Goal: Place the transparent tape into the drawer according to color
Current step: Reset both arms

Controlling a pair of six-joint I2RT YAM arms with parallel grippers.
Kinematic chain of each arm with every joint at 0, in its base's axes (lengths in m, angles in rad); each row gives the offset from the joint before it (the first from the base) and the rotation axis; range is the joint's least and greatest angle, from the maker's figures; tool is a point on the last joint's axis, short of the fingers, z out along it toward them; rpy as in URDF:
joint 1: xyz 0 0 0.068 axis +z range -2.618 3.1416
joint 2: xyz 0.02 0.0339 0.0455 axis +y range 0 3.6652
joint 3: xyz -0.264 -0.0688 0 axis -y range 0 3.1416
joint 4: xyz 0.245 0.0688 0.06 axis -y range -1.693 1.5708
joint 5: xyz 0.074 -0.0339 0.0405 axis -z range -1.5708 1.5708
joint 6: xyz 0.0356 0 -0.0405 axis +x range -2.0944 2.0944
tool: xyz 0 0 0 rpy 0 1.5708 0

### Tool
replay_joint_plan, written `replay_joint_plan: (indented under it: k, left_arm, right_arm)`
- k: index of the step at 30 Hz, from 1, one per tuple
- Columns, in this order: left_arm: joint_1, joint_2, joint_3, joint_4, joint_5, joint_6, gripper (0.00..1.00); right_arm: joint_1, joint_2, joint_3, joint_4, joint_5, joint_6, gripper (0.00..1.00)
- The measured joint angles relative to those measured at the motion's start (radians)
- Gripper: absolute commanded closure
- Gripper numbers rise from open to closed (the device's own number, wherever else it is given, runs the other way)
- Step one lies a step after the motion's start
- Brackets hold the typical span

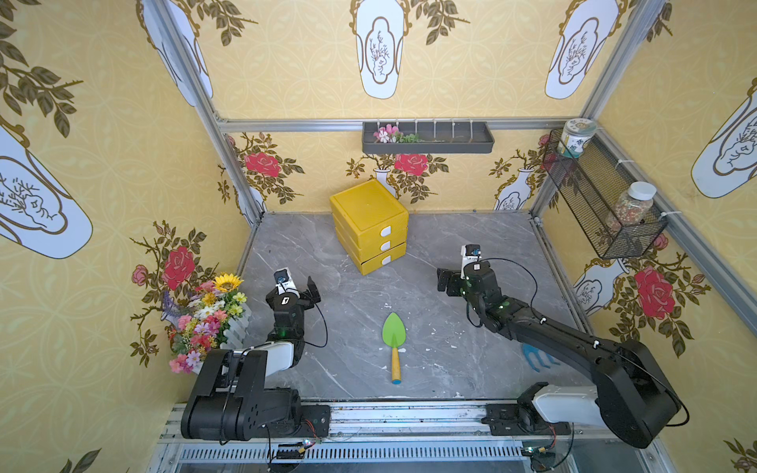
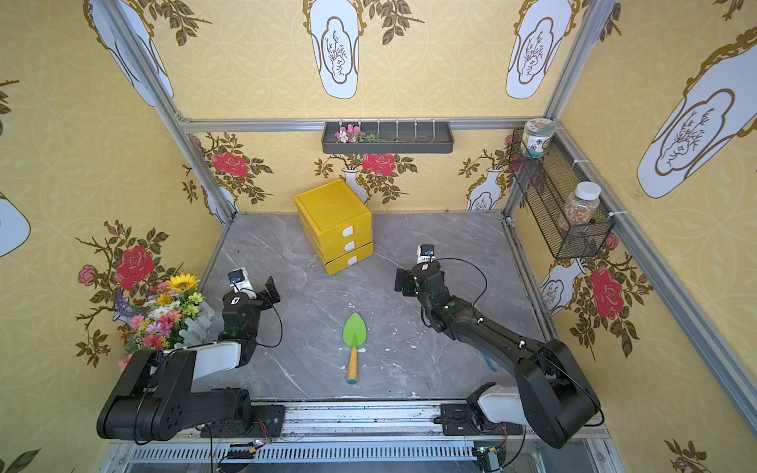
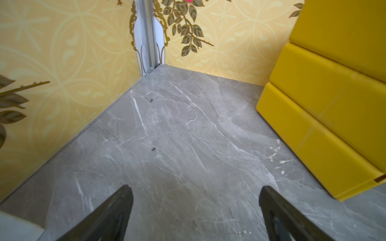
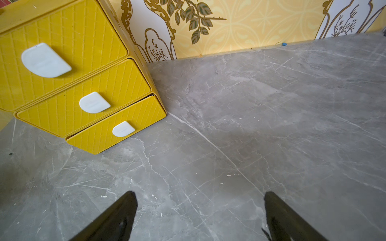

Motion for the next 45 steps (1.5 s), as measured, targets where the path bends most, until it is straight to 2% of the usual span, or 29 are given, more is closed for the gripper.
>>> replay_joint_plan:
  k: [2,4,6,9,18,25,29,32,35,39,45]
  left_arm:
    - [0.01,-0.019,-0.024,0.015,0.023,0.002,0.0]
    - [0.053,-0.039,-0.036,0.028,0.122,0.002,0.0]
    - [0.079,-0.035,-0.055,0.061,0.154,0.001,0.0]
    - [0.068,-0.007,-0.087,0.099,0.187,0.002,0.0]
    - [0.067,0.013,-0.108,0.198,0.175,-0.009,0.0]
    - [0.088,0.019,-0.105,0.206,0.195,-0.01,0.0]
    - [0.087,0.018,-0.105,0.208,0.202,-0.01,0.0]
    - [0.088,0.018,-0.105,0.209,0.202,-0.01,0.0]
    - [0.087,0.018,-0.105,0.209,0.202,-0.01,0.0]
    - [0.087,0.018,-0.105,0.211,0.202,-0.016,0.0]
    - [0.087,0.018,-0.105,0.212,0.202,-0.017,0.0]
  right_arm:
    - [-0.001,-0.01,-0.007,0.002,0.001,-0.001,0.03]
    - [-0.005,-0.022,-0.013,0.003,0.003,-0.004,0.03]
    - [-0.01,-0.026,-0.014,0.01,0.003,-0.004,0.03]
    - [-0.014,-0.023,-0.008,0.01,0.014,0.004,0.03]
    - [-0.101,-0.052,0.021,-0.086,0.161,0.052,0.03]
    - [-0.181,-0.043,-0.048,-0.056,0.256,-0.122,0.03]
    - [-0.248,-0.034,-0.154,0.008,0.306,-0.218,0.03]
    - [-0.29,-0.068,-0.299,0.163,0.282,-0.289,0.03]
    - [-0.371,-0.097,-0.412,0.291,0.189,-0.318,0.03]
    - [-0.426,-0.045,-0.443,0.434,0.085,-0.318,0.03]
    - [-0.439,0.139,-0.448,0.598,-0.003,-0.33,0.03]
